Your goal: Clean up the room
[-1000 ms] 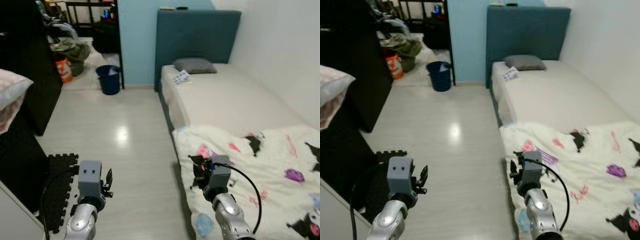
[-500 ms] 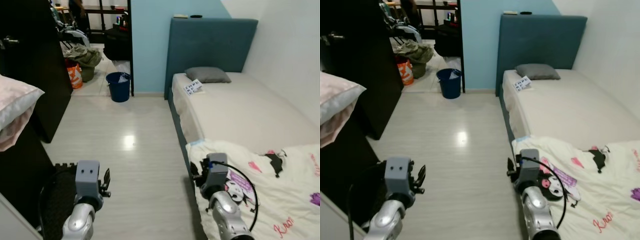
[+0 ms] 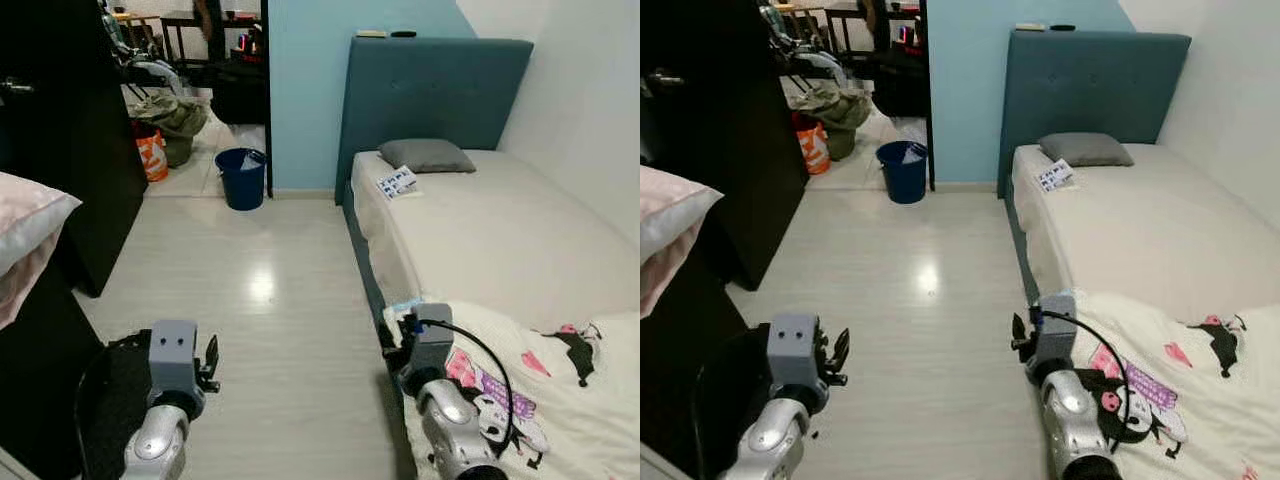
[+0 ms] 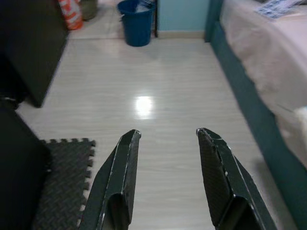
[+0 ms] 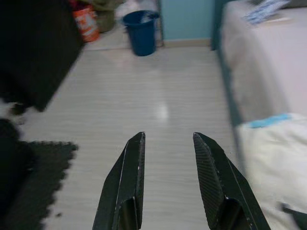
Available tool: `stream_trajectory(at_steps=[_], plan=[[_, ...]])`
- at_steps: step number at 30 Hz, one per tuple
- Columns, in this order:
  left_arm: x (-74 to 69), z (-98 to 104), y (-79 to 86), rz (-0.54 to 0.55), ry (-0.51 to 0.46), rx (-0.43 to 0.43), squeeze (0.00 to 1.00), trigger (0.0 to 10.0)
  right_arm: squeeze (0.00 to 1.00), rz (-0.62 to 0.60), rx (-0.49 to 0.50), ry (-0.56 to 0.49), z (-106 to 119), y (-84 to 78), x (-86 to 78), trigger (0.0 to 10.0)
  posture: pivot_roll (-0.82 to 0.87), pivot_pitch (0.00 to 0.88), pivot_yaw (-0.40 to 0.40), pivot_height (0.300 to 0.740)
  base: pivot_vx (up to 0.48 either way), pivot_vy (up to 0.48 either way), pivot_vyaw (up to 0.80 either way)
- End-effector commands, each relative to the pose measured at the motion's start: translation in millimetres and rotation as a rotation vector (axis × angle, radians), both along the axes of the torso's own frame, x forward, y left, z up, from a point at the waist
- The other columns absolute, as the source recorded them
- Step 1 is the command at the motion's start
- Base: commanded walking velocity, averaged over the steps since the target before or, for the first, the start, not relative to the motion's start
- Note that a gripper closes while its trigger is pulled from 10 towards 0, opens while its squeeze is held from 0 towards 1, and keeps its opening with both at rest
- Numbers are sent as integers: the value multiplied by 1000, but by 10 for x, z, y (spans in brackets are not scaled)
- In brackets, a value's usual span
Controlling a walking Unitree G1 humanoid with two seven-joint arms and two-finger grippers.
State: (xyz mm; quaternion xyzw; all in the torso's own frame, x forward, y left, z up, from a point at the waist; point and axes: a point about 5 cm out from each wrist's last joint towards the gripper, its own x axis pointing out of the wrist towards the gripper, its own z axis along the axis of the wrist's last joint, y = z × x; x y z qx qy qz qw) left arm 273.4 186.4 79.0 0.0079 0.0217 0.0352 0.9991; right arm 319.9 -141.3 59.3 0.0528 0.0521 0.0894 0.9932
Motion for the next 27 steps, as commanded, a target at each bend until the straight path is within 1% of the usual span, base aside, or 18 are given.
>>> stream_trajectory(at_steps=[1,21,27], plan=[[-4,-20,-15,-8,9,-3,0,10000,0,-25,-7,15,-40,-81,-24,10000,3,81,-48,740,334,0,0],[2,-25,26,4,11,-5,0,10000,0,-8,-7,21,-30,-43,7,10000,7,80,-56,740,333,0,0],[-16,-29,42,15,12,-4,0,10000,0,-3,-5,24,-43,-40,-3,10000,11,77,-61,740,334,0,0]])
